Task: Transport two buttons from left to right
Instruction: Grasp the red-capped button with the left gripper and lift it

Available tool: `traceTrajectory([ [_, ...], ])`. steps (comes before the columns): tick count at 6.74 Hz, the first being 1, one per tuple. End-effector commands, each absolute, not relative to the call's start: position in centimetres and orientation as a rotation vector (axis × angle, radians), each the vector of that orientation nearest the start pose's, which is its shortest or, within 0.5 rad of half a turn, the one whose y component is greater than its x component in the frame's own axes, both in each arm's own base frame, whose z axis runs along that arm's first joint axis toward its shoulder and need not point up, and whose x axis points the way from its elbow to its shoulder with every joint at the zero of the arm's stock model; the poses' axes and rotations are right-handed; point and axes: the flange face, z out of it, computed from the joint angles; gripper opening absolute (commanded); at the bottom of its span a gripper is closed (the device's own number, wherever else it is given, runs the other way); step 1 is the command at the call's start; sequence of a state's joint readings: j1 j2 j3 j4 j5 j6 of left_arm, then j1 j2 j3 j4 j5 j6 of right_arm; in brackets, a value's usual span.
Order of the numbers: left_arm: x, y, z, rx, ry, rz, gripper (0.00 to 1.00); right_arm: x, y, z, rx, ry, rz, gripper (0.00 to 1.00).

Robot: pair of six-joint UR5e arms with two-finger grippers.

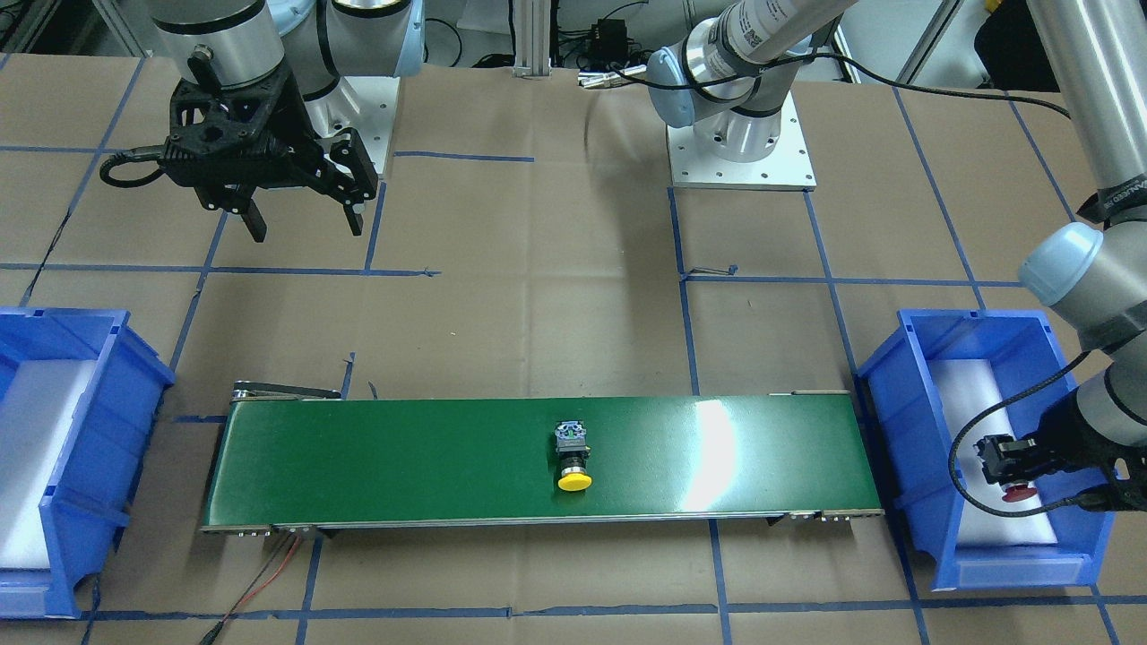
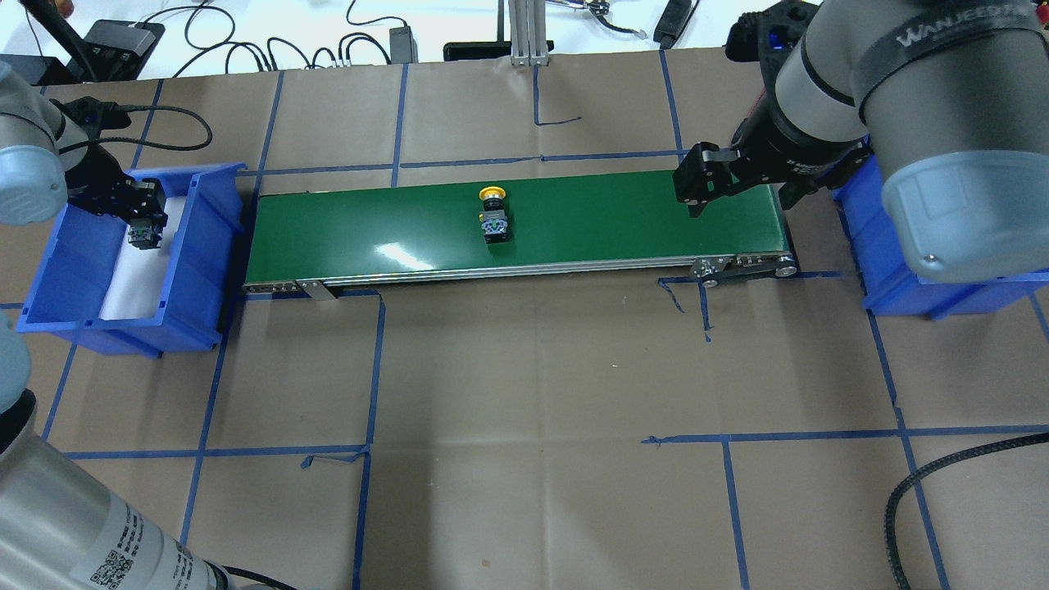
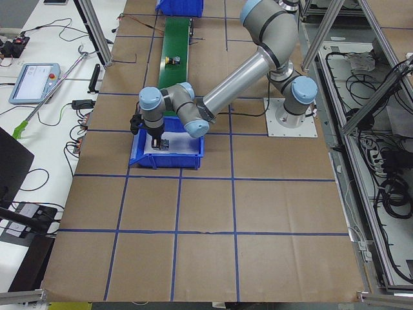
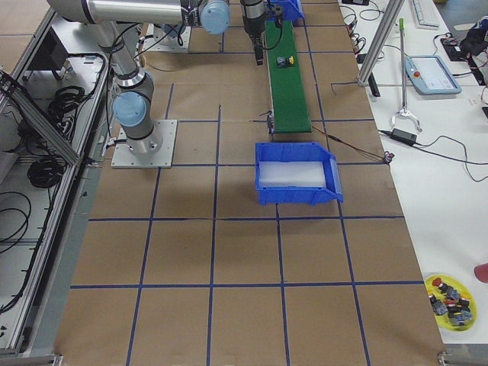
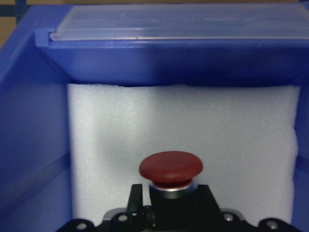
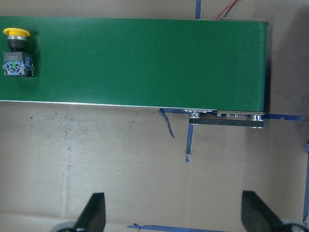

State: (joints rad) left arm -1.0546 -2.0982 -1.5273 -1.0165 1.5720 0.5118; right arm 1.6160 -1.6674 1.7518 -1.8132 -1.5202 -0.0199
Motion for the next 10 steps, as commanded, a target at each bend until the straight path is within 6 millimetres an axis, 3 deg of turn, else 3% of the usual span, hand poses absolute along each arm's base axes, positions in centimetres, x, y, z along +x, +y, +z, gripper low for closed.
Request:
traceTrajectory([
  [1, 21.2, -64.3, 32.6, -0.003, 3.109, -0.068, 0.03, 15.9, -45.7, 47.1, -0.103, 3.078, -0.245, 1.0],
  [2, 20.9, -63.8, 36.0, -0.003, 3.12, -0.036, 0.03, 16.0, -45.6, 46.9, -0.105, 3.075, -0.233, 1.0],
  [3, 20.7, -63.7, 37.8, 0.005, 3.128, -0.013, 0.03, 16.0, -45.6, 46.8, -0.105, 3.076, -0.226, 1.0],
  [4, 20.3, -63.7, 38.3, 0.014, 3.128, -0.013, 0.03, 16.0, -45.8, 46.4, -0.105, 3.08, -0.212, 1.0],
  [5, 17.8, -64.1, 38.7, 0.067, 3.134, -0.016, 0.03, 16.0, -45.9, 46.2, -0.105, 3.076, -0.212, 1.0],
  [6, 13.6, -64.7, 39.3, 0.152, 3.117, -0.018, 0.03, 16.0, -46.3, 44.5, -0.104, 3.077, -0.167, 1.0],
  [8, 6.6, -65.2, 39.2, 0.118, 3.126, -0.01, 0.03, 16.2, -49.3, 43.4, -0.114, 3.055, -0.341, 1.0],
  [9, 2.1, -65.4, 39.2, 0.127, 3.126, -0.009, 0.03, 16.2, -49.6, 42.9, -0.113, 3.062, -0.332, 1.0],
  [10, -1.0, -65.4, 38.1, 0.13, 3.129, 0.018, 0.03, 16.2, -50.6, 41.3, -0.112, 3.067, -0.287, 1.0],
])
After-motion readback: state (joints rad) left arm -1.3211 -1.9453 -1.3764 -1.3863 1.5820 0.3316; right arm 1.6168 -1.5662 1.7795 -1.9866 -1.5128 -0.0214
